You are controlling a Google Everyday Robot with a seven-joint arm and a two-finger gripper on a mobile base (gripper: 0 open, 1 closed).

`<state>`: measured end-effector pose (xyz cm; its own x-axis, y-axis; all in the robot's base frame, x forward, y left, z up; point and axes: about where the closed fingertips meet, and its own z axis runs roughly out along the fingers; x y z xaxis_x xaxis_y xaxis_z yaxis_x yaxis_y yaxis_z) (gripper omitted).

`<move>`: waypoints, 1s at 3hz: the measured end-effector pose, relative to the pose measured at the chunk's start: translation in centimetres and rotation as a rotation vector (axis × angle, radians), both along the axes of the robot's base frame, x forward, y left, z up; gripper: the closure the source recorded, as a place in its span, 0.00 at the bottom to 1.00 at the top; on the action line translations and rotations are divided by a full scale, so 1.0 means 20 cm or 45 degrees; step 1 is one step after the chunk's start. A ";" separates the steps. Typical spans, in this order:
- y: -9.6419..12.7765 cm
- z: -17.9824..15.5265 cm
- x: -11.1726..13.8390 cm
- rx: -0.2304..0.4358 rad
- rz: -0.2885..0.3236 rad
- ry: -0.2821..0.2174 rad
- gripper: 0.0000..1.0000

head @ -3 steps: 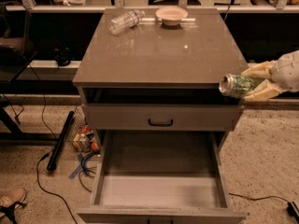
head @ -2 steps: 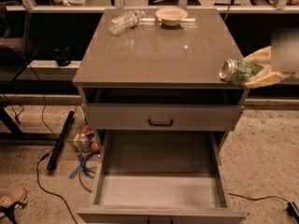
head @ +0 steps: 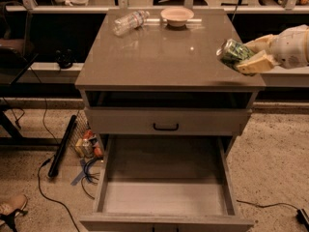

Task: Pick green can from middle drawer and place on counter

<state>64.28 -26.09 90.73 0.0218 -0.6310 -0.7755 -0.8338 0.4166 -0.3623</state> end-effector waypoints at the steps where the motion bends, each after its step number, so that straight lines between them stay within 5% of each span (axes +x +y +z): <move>1: 0.06 -0.03 0.11 0.069 -0.093 0.023 1.00; 3: 0.11 -0.16 0.33 0.050 -0.166 0.158 1.00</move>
Offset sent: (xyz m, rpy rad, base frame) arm 0.0749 0.0229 -0.0283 0.0445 0.1301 -0.1651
